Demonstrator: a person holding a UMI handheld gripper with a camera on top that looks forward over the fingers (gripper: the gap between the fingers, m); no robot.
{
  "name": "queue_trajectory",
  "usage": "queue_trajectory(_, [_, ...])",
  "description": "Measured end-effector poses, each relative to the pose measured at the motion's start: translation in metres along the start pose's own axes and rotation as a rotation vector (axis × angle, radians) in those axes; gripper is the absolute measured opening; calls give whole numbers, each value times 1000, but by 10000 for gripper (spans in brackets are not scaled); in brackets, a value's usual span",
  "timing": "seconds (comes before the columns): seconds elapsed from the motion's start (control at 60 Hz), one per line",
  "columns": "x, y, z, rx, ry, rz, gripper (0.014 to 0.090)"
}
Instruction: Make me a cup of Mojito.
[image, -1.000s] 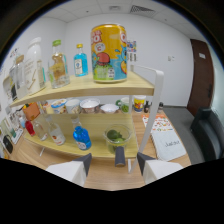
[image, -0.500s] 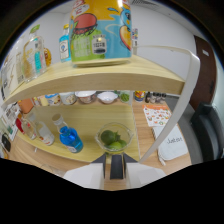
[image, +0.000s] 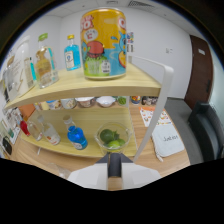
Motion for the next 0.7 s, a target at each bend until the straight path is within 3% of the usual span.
queue_trajectory(0.267, [-36, 29, -55, 38, -13, 34, 154])
queue_trajectory(0.467, [-80, 64, -52, 24, -41, 36, 153])
queue_trajectory(0.7, [-91, 77, -39, 32, 32, -66, 153])
